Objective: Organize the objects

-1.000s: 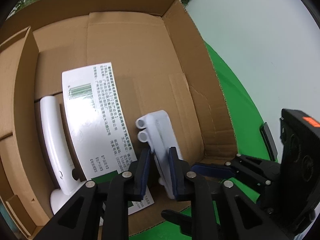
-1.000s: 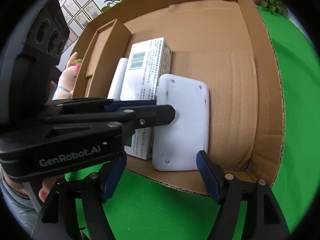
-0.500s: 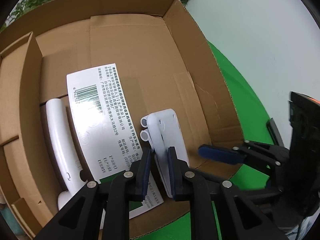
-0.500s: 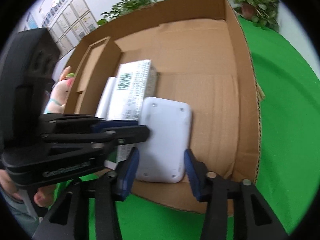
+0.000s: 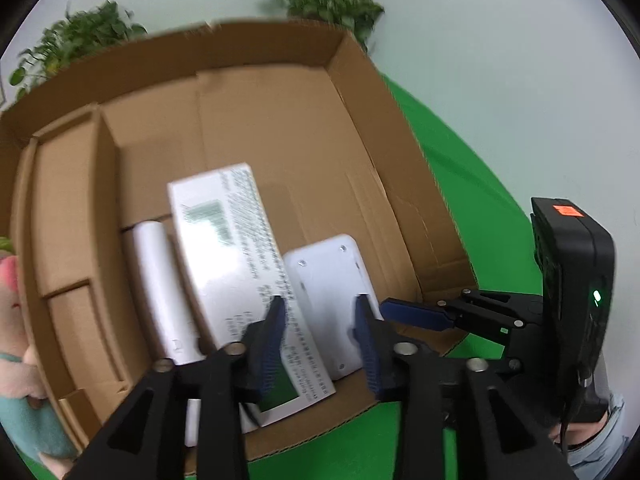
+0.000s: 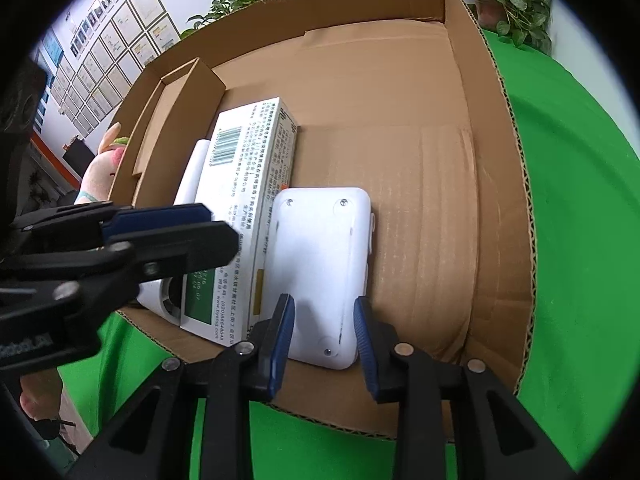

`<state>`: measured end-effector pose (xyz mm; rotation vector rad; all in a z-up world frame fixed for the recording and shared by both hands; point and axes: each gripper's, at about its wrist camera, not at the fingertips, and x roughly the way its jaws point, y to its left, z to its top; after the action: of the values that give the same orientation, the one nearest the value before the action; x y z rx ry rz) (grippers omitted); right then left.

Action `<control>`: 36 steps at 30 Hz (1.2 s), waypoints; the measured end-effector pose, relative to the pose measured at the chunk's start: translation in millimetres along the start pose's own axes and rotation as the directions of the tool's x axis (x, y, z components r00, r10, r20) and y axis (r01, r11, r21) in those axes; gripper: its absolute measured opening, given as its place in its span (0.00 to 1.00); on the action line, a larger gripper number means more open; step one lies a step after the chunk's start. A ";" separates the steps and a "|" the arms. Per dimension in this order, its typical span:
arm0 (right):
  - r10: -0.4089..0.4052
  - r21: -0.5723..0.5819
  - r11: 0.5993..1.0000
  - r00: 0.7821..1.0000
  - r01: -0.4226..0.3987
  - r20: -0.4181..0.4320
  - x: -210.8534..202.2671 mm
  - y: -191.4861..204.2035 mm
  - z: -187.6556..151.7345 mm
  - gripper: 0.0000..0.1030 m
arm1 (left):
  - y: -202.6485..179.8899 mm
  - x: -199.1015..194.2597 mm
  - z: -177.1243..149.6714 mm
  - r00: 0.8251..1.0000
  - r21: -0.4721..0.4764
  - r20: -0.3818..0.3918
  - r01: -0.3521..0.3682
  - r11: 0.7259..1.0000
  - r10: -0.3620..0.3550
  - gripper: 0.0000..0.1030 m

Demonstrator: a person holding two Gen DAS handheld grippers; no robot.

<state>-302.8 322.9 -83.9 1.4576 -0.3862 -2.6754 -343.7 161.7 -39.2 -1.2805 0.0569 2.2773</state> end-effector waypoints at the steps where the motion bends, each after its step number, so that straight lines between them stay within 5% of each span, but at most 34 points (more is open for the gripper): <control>1: -0.011 -0.004 1.000 0.999 0.011 0.032 -7.9 3.1 -0.7 0.37 | 1.8 -12.7 -4.7 0.998 0.002 0.055 -0.017 1.000 0.017 0.39; 2: -0.025 -0.013 1.000 0.998 0.025 0.062 -13.8 7.7 -2.6 0.44 | 3.8 -24.0 -9.3 0.994 0.004 0.105 -0.039 0.999 0.038 0.45; 4: -0.062 -0.037 0.997 0.983 0.069 0.175 -32.6 25.2 -13.2 0.88 | 8.2 -54.6 -24.9 0.966 -0.005 0.237 -0.105 0.995 0.103 0.66; 6: -0.066 -0.095 0.991 0.959 0.095 0.276 -47.6 51.1 -30.9 0.89 | 12.2 -81.6 -43.7 0.920 -0.031 0.354 -0.167 0.986 0.167 0.92; 7: -0.066 -0.123 0.986 0.950 0.109 0.306 -49.8 64.3 -38.4 0.89 | 14.2 -96.2 -56.6 0.886 -0.049 0.415 -0.207 0.977 0.208 0.97; 10: -0.093 -0.140 0.978 0.921 0.156 0.377 -48.2 93.4 -59.3 0.89 | 27.5 -122.8 -94.0 0.804 -0.101 0.503 -0.308 0.946 0.316 1.00; 13: -0.141 -0.052 0.982 0.890 0.181 0.434 -38.8 99.1 -71.4 0.89 | 51.4 -125.2 -122.8 0.771 -0.147 0.497 -0.377 0.915 0.398 1.00; 19: -0.243 0.010 0.961 0.825 0.277 0.510 -21.3 100.1 -83.4 0.89 | 91.1 -91.6 -151.6 0.766 -0.238 0.467 -0.372 0.897 0.441 1.00; 23: -0.266 0.027 0.957 0.833 0.290 0.485 -11.1 97.6 -85.1 0.89 | 104.2 -58.5 -152.3 0.756 -0.266 0.440 -0.405 0.875 0.484 1.00; 25: -0.273 0.030 0.955 0.837 0.295 0.474 -8.7 97.2 -84.6 0.89 | 109.7 -47.6 -149.7 0.771 -0.268 0.426 -0.393 0.880 0.474 1.00; 36: -0.307 0.026 0.943 0.837 0.332 0.453 -8.2 100.3 -85.4 0.95 | 102.4 -49.2 -144.8 0.782 -0.252 0.380 -0.427 0.868 0.494 1.00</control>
<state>-232.8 211.7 -96.2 0.9340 -0.0889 -3.2658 -256.6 11.8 -101.0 -0.8537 0.0417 3.0059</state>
